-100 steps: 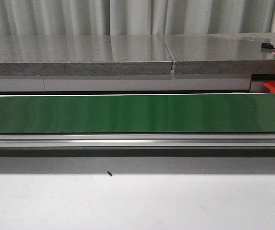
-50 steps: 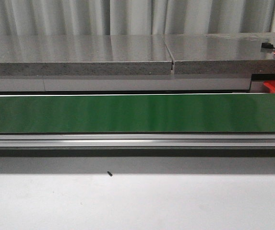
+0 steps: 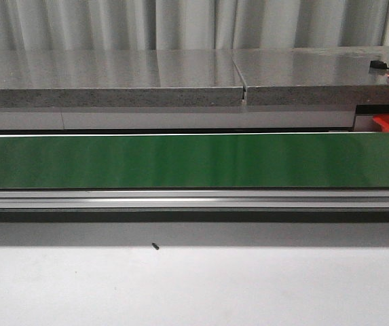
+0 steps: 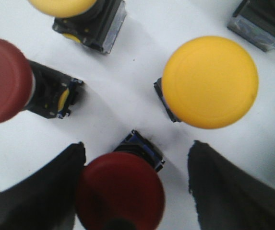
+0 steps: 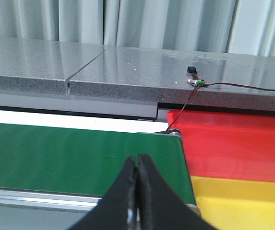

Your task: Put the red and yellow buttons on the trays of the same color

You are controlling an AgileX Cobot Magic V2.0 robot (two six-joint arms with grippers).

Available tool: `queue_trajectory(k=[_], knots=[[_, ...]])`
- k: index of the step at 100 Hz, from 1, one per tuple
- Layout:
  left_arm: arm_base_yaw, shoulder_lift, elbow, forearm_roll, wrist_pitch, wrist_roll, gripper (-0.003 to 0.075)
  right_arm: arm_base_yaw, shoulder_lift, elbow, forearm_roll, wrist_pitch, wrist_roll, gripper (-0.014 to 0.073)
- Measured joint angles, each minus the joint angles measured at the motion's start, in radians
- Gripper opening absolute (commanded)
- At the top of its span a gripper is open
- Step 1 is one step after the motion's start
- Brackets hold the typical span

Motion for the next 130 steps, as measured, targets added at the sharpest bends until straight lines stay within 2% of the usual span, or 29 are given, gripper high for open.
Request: queue_trajectory(k=[15,33,51,81,104,130], knots=[[0.0,0.0,-0.002,0.0,0.0,0.0,0.012,0.0,0.0,0.0,0.0,0.0,0.0,-0.0069],[0.0,0.0,-0.008,-0.004,0.019,0.0,-0.0022,0.0,0.0,0.0,0.0,0.0,0.0,-0.0069],[0.0,-0.029,-0.055,-0.015,0.121,0.002,-0.002,0.0,0.0,0.0,0.0,0.0,0.0,-0.0069],[-0.01,-0.236,-0.111,-0.038,0.237,0.037,-0.002,0.0,0.0,0.0,0.0,0.0,0.0,-0.0069],[-0.118,-0.307,-0.17,-0.143,0.264,0.163,-0.002,0.0,0.0,0.0,0.0,0.0,0.0,-0.0069],[-0.263,-0.248,-0.235,-0.164,0.264,0.187,-0.002,0.0,0.0,0.0,0.0,0.0,0.0,-0.0069]])
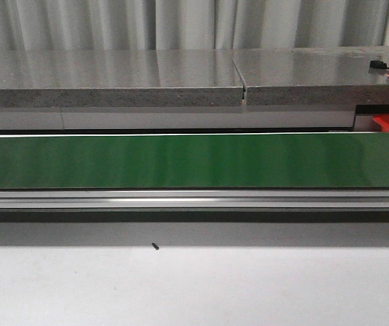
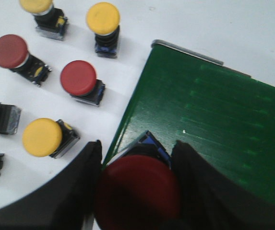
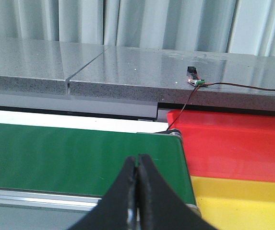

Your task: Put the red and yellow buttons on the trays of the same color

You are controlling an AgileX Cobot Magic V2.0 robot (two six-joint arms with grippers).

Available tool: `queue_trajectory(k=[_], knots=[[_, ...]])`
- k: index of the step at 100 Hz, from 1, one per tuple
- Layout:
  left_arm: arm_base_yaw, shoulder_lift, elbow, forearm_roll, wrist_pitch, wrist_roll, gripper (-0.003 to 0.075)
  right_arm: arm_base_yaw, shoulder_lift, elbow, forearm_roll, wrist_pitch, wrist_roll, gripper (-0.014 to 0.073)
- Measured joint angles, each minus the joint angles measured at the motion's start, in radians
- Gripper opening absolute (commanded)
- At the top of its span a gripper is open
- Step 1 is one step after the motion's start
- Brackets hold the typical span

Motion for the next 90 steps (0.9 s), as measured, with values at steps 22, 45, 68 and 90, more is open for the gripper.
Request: queue_trajectory(k=[22,45,68,90], knots=[[-0.074,0.09,-0.019,-0.002,-0.041,0.001,-0.002,0.0,0.0,0.0,0.0,0.0,0.0,-0.0069],[-0.096,0.161,-0.019,-0.002,-0.06,0.001,-0.002,0.0,0.0,0.0,0.0,0.0,0.0,-0.0069],[-0.096,0.193,-0.019,-0.002,-0.066,0.001,0.0001,0.0,0.0,0.0,0.0,0.0,0.0,-0.0069],[-0.096,0.197,-0.02,-0.012,-0.069,0.044,0.041,0.0,0.0,0.0,0.0,0.0,0.0,-0.0069]])
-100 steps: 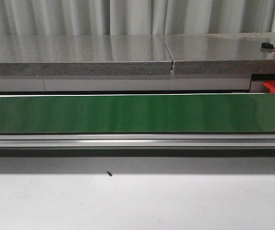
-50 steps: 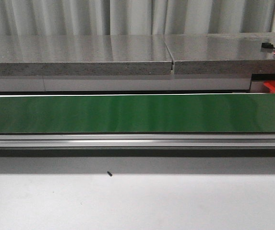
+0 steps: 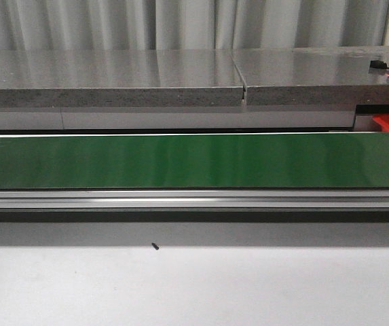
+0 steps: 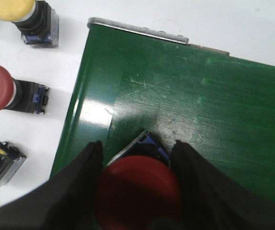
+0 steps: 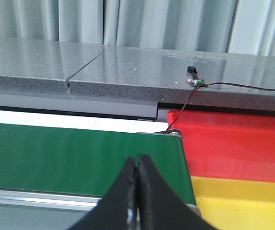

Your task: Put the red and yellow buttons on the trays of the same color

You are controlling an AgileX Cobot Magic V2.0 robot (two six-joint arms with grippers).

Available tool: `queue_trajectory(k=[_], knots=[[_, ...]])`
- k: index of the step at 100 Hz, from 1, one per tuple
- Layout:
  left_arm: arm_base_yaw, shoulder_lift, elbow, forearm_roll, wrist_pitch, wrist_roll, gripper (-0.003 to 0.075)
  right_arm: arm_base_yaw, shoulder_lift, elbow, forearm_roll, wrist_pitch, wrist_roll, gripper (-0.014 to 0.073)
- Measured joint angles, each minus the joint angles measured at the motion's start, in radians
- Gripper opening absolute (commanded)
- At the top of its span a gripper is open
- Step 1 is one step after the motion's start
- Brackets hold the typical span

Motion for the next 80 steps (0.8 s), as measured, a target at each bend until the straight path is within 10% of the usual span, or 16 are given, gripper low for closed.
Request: queue_trajectory(k=[17,80], knots=[[0.0,0.0,-0.002,-0.027,-0.004,0.007,0.0675,0.0,0.0,0.0,0.0,0.0,0.0,-0.0069],[0.041,-0.084,-0.157,-0.145,0.075,0.048,0.0671,0.0,0.0,0.0,0.0,0.0,0.0,-0.0069]])
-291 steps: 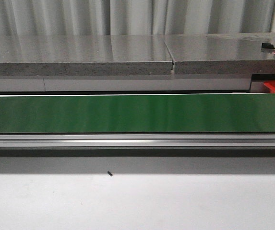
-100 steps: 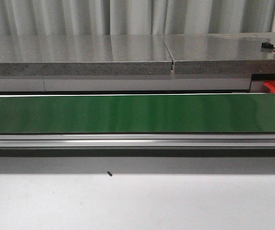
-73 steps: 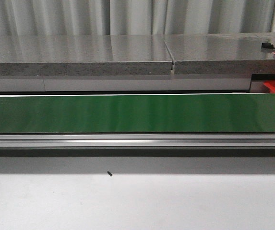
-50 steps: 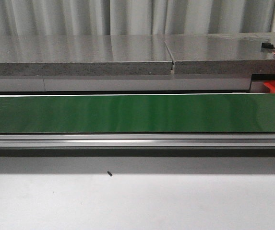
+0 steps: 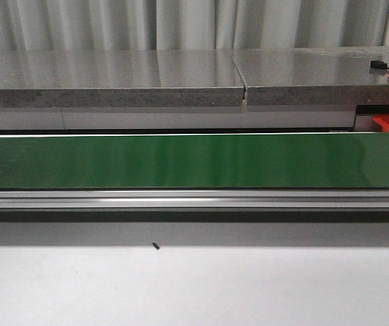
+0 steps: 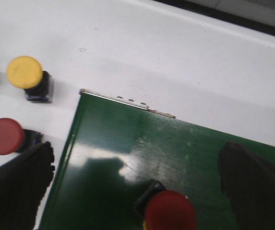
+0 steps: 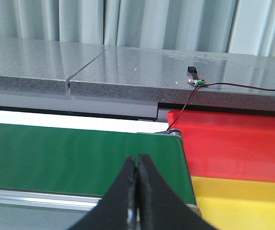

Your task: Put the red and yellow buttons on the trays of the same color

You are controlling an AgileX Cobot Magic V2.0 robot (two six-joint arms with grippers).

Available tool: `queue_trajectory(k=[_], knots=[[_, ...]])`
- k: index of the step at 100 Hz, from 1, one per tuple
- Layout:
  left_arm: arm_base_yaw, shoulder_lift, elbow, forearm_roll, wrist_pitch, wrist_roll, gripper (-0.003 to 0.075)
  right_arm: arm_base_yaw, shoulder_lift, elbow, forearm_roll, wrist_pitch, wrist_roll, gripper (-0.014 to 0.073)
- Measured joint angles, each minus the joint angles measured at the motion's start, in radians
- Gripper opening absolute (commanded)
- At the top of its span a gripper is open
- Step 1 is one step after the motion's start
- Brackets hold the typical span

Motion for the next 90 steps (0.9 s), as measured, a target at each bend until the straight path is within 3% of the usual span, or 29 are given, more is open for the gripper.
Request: queue_trajectory(k=[64,90], knots=[[0.482,-0.172,0.27,0.051,-0.017,-0.026,0.0671,0.0,0.0,0.0,0.0,0.0,0.0,-0.0069],[0.587,-0.165,0.348,0.057,-0.124,-0.064,0.0671,0.0,0.0,0.0,0.0,0.0,0.0,-0.0069]])
